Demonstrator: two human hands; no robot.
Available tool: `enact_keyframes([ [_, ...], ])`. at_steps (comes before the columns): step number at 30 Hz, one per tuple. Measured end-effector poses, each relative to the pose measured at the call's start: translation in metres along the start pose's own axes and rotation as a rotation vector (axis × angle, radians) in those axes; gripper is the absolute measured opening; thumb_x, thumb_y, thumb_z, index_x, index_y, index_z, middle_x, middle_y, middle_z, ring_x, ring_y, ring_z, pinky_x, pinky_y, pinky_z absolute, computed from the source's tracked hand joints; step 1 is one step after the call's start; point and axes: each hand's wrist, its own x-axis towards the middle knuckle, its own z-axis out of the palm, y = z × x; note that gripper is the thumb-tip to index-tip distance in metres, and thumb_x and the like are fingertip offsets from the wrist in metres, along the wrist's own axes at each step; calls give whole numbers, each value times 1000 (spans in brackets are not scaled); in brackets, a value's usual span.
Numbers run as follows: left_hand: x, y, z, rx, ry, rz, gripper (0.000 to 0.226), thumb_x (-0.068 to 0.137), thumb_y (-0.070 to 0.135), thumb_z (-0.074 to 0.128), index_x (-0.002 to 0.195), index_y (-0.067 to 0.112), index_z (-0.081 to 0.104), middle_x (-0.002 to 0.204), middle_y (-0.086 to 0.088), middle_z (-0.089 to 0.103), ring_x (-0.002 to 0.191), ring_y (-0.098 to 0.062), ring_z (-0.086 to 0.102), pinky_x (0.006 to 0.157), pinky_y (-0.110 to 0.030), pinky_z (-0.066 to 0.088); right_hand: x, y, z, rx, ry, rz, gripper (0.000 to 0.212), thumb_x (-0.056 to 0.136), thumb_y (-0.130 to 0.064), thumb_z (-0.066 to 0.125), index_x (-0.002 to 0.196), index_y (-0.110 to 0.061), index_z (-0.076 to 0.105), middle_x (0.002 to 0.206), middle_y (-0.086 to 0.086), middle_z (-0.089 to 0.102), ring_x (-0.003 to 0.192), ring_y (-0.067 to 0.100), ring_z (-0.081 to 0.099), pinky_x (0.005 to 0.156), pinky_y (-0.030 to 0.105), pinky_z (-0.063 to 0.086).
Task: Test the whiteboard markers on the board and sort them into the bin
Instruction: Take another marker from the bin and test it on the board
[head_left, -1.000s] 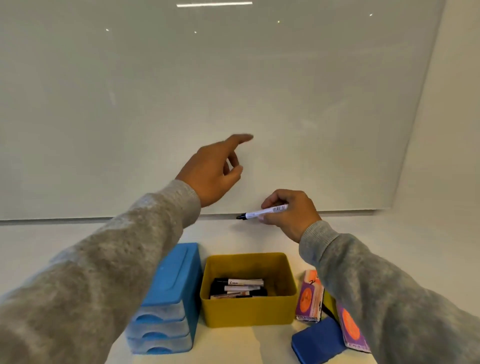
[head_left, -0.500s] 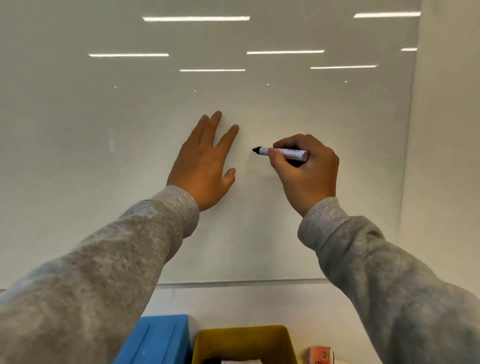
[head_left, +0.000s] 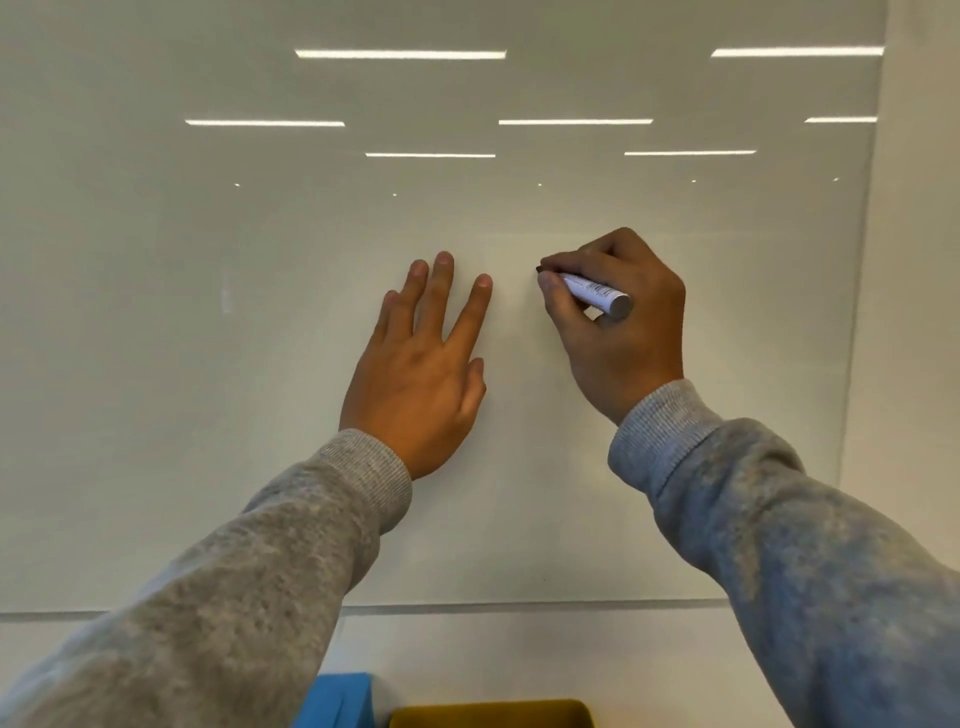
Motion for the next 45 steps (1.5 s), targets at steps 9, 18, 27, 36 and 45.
enact_keyframes([
  [9, -6, -4, 10, 60, 17, 25, 75, 102, 58, 28, 159, 23, -4, 167, -8, -10, 154, -28, -7, 123, -39, 0, -3, 8, -17, -23, 9, -70, 10, 90, -15, 74, 98, -8, 75, 92, 6, 69, 80, 14, 64, 72, 21, 54],
  [18, -16, 6, 18, 32, 30, -17, 75, 101, 57, 30, 160, 23, -2, 167, -10, -8, 153, -32, -5, 123, -43, 3, -27, 10, -20, 1, -33, -79, 10, 90, -13, 75, 88, -4, 71, 84, 5, 68, 74, 17, 65, 65, 31, 54],
  [27, -27, 6, 27, 41, 38, 6, 76, 101, 56, 32, 160, 22, -1, 166, -13, -8, 153, -34, -5, 124, -47, 6, -49, 11, -21, -46, -77, -74, 11, 90, -13, 74, 87, -4, 70, 83, 6, 67, 72, 17, 63, 63, 24, 52],
  [36, -27, 9, 28, 35, 38, -4, 75, 101, 56, 31, 159, 24, -4, 166, -12, -10, 153, -34, -7, 124, -46, 3, -48, 19, -35, -67, -81, -121, 11, 91, -10, 72, 84, -2, 69, 81, 8, 64, 70, 21, 60, 63, 33, 50],
  [45, -29, 8, 27, 40, 33, 4, 75, 101, 55, 32, 160, 23, -2, 166, -13, -9, 153, -34, -6, 124, -47, 3, -58, 21, -37, -79, -75, -98, 11, 91, -9, 73, 84, -3, 69, 80, 7, 64, 69, 18, 59, 62, 30, 49],
])
